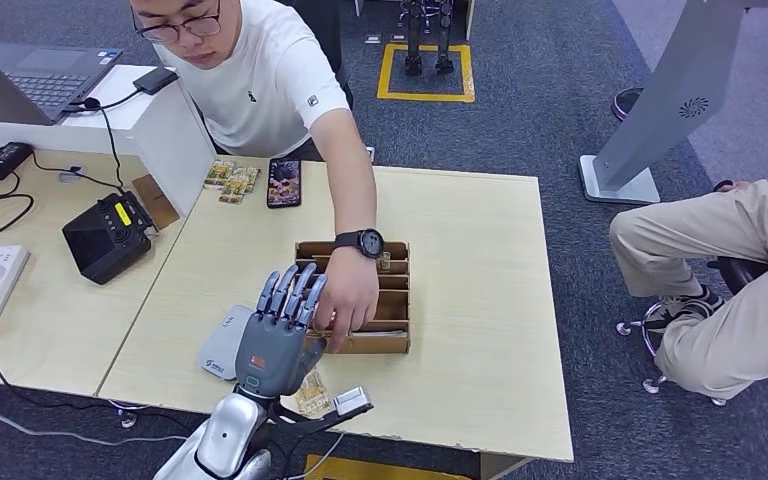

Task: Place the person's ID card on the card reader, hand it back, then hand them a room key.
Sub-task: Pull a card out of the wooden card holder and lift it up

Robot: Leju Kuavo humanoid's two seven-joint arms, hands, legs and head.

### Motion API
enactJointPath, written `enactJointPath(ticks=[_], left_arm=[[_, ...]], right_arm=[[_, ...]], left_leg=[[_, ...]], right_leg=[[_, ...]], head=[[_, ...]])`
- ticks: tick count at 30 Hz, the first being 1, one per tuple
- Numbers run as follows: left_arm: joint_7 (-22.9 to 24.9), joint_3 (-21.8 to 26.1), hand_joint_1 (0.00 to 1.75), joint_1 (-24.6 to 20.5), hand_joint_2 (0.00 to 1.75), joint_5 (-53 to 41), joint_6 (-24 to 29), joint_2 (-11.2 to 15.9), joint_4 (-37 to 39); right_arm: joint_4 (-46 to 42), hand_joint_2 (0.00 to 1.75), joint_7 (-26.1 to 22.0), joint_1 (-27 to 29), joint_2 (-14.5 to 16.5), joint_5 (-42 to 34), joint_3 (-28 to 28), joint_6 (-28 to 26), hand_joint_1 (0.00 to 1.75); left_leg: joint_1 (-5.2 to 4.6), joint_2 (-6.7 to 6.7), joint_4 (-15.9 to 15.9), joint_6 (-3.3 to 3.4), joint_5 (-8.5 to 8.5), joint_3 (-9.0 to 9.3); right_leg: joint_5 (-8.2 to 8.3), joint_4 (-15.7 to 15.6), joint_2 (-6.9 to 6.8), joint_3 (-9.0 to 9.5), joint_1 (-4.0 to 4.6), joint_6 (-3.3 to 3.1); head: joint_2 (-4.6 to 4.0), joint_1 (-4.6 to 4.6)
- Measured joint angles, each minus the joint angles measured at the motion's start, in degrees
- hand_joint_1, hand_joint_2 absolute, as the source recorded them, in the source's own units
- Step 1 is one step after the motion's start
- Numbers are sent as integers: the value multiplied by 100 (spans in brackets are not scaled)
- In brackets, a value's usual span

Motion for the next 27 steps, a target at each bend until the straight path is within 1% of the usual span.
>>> enactJointPath(ticks=[18, 27], left_arm=[[-54, 2, 0, 0, 175, -8, -2, 3, 4], [-131, 2, 0, -1, 175, -11, -23, 50, 51]], right_arm=[[25, 175, -14, 0, 0, 8, 0, 0, 0], [55, 175, -22, 0, 0, 27, 0, 0, 0]], left_leg=[[0, 0, 0, 0, 0, 0], [0, 0, 0, 0, 0, 0]], right_leg=[[0, 0, 0, 0, 0, 0], [0, 0, 0, 0, 0, 0]], head=[[0, 0], [0, 1]])
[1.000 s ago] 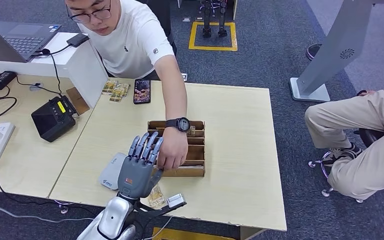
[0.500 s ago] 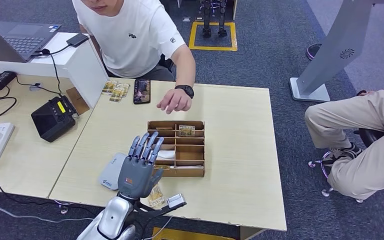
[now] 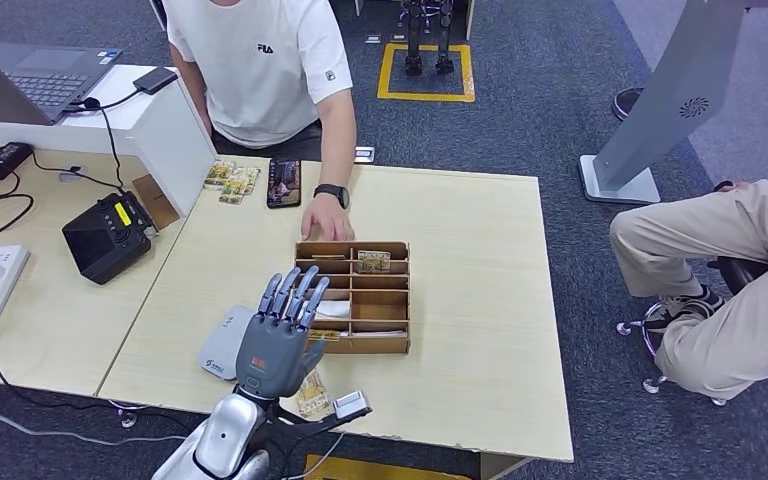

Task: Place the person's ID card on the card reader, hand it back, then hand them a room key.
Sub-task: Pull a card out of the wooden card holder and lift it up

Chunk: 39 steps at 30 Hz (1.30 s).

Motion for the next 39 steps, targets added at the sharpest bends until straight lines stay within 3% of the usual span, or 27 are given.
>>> enactJointPath(ticks=[39], left_arm=[[35, 0, 0, -3, 175, -2, 7, 59, 70]], right_arm=[[48, 175, -33, 1, 0, 76, 0, 0, 0]], left_leg=[[0, 0, 0, 0, 0, 0]], right_leg=[[0, 0, 0, 0, 0, 0]], head=[[0, -1]])
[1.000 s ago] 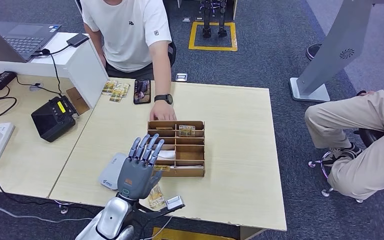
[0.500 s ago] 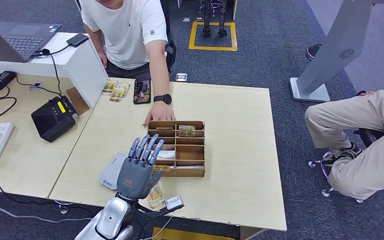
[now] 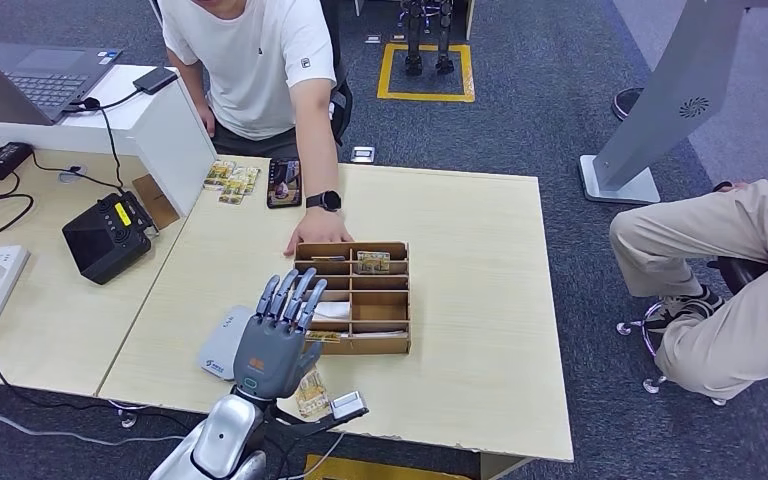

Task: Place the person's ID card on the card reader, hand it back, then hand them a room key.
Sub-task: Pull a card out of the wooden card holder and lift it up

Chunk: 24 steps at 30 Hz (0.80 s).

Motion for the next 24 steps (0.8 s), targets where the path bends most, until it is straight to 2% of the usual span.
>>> enactJointPath(ticks=[24], left_arm=[[-71, -60, 0, -79, 175, 35, -419, -5, 256]], right_arm=[[0, 175, 56, 1, 0, -1, 0, 0, 0]], left_leg=[[0, 1, 0, 0, 0, 1]], right_leg=[[0, 0, 1, -1, 0, 0]], head=[[0, 1]])
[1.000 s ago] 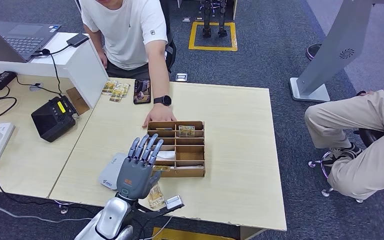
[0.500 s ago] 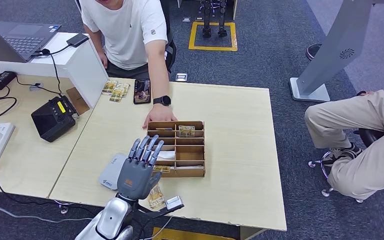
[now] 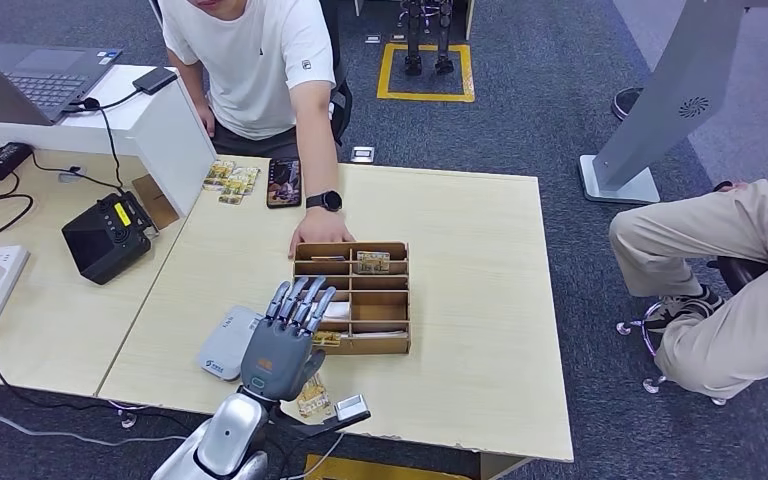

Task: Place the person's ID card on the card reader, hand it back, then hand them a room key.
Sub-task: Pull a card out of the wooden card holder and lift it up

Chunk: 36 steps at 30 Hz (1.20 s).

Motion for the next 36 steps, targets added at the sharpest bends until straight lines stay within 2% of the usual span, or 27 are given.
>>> enactJointPath(ticks=[23, 29, 36], left_arm=[[55, -93, 0, -74, 175, 50, -238, -108, 413], [92, -93, 12, -87, 175, 80, -274, -112, 522], [110, -93, 44, -96, 175, 132, -273, -149, 630]], right_arm=[[0, 175, -1, 0, 0, 23, 0, 0, 0], [0, 175, -1, 0, 0, 28, 0, 0, 0], [1, 175, -1, -1, 0, 33, 0, 0, 0]], left_leg=[[0, 0, 0, 0, 0, 0], [0, 0, 0, 0, 0, 0], [0, 0, 0, 0, 0, 0]], right_leg=[[0, 0, 0, 0, 0, 0], [0, 0, 0, 0, 0, 0], [0, 0, 0, 0, 0, 0]], head=[[0, -1], [0, -1], [0, -1]])
